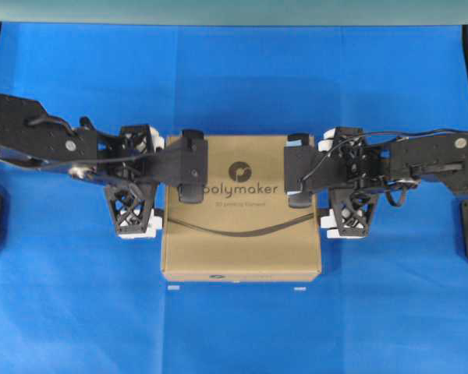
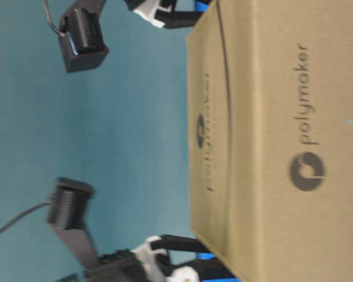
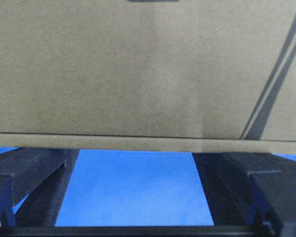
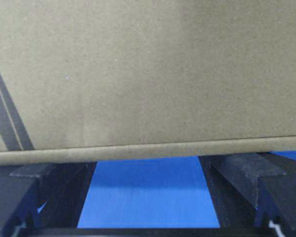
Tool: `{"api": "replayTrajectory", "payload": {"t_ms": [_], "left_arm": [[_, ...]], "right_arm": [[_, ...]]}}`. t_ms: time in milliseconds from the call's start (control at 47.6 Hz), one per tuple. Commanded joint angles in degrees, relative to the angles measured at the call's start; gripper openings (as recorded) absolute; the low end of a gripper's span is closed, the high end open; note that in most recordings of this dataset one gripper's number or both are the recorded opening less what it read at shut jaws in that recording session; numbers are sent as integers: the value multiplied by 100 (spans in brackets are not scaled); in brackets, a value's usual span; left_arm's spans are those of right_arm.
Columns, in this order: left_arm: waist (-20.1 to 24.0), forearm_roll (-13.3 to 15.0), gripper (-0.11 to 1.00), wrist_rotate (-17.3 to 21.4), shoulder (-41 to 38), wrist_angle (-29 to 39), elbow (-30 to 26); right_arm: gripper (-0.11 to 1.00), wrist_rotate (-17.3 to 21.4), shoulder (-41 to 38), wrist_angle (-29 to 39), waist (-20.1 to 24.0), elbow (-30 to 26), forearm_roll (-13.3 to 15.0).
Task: Lift up the cardboard box by clamping it between your arms.
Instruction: 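Lower both arms to set the box back on the table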
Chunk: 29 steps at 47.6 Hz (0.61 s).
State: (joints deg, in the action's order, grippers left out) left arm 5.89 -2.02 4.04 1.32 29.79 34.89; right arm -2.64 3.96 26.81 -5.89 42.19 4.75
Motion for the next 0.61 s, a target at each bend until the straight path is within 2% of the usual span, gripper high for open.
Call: {"api": "replayTrajectory", "payload": {"t_ms": [0, 294, 589], "left_arm": [[-26, 26, 86, -167, -18, -422, -88], [-26, 35, 86, -185, -308, -765, 97], [-26, 35, 86, -185, -492, -958, 141]], "right_arm": [[99, 26, -53, -404, 9, -149, -26], [99, 62, -501, -677, 35, -44, -18], [99, 105, -633, -765, 18, 44, -26]]}}
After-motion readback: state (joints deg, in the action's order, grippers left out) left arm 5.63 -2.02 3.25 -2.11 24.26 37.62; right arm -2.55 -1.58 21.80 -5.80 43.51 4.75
